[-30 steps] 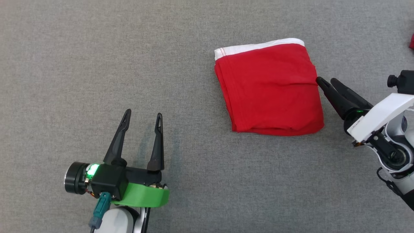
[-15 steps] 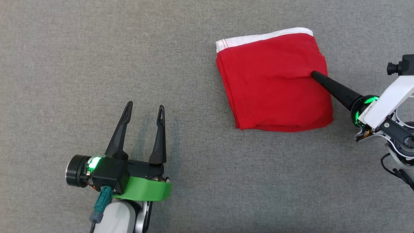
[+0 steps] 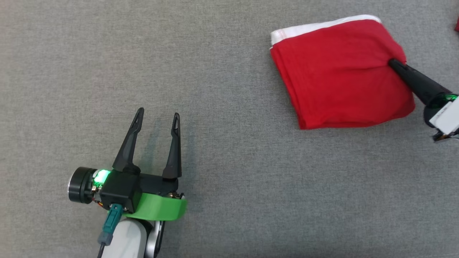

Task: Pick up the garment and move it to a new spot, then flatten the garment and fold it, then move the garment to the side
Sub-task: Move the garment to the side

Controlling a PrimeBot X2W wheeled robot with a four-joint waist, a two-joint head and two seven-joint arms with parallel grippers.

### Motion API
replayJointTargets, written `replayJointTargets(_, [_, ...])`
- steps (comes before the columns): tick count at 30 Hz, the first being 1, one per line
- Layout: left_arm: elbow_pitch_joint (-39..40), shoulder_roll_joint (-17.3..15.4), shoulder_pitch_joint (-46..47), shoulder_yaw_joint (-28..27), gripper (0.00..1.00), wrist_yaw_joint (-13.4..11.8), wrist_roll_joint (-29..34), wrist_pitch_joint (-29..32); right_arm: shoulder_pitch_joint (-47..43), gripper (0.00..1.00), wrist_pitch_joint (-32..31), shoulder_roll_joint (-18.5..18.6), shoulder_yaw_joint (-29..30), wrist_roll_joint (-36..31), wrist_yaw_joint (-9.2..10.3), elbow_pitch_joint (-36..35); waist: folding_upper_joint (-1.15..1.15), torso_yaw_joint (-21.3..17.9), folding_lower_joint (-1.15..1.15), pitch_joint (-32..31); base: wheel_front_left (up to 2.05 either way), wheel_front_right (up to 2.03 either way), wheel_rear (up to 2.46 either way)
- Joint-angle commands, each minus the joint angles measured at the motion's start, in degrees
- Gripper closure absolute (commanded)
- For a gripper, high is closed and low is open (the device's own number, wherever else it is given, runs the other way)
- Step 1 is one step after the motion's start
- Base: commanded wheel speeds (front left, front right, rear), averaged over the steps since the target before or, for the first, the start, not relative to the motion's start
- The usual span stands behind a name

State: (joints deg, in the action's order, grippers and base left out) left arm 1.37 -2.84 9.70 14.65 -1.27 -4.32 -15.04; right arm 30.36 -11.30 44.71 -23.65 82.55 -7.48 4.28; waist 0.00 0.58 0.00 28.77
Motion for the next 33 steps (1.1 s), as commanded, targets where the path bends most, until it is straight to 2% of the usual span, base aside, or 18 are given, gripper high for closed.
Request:
replayJointTargets(1, [-0.1, -0.2, 0.5, -0.6, 0.00, 0.3, 0.6, -0.2, 0.7, 1.00, 0.9, 1.6, 0.0, -1.7, 0.00, 0.0, 0.00, -1.8, 0.00, 0.9, 0.00, 0.00, 0.00])
replayJointTargets(8, [0.5, -1.0, 1.0, -1.8, 0.00, 1.8, 2.6, -0.2, 2.3, 1.00, 5.4, 11.4, 1.2, -7.1, 0.01, 0.0, 0.00, -5.4, 0.00, 4.0, 0.00, 0.00, 0.00])
replayJointTargets(12, [1.5, -1.2, 1.7, -2.1, 0.00, 2.2, 3.3, -0.1, 3.0, 1.00, 8.5, 16.1, 2.9, -7.8, 0.01, 1.2, 0.00, -6.3, 0.00, 5.9, 0.00, 0.00, 0.00])
replayJointTargets(22, [3.3, -1.8, 3.0, -2.0, 0.00, 3.2, 3.7, -0.1, 2.8, 1.00, 14.3, 27.6, 3.2, -11.0, 0.03, 7.0, 0.00, -6.1, 0.00, 8.9, 0.00, 0.00, 0.00])
replayJointTargets(26, [3.5, -1.9, 2.9, -1.8, 0.00, 3.3, 3.8, -0.1, 3.7, 1.00, 16.6, 30.1, 4.1, -10.0, 0.03, 10.0, 0.00, -5.8, 0.00, 9.3, 0.00, 0.00, 0.00])
replayJointTargets(33, [4.0, -2.3, 3.5, -1.8, 0.00, 3.4, 3.9, -0.1, 4.4, 1.00, 18.1, 31.5, 4.1, -8.9, 0.04, 14.0, 0.00, -5.6, 0.00, 10.4, 0.00, 0.00, 0.00])
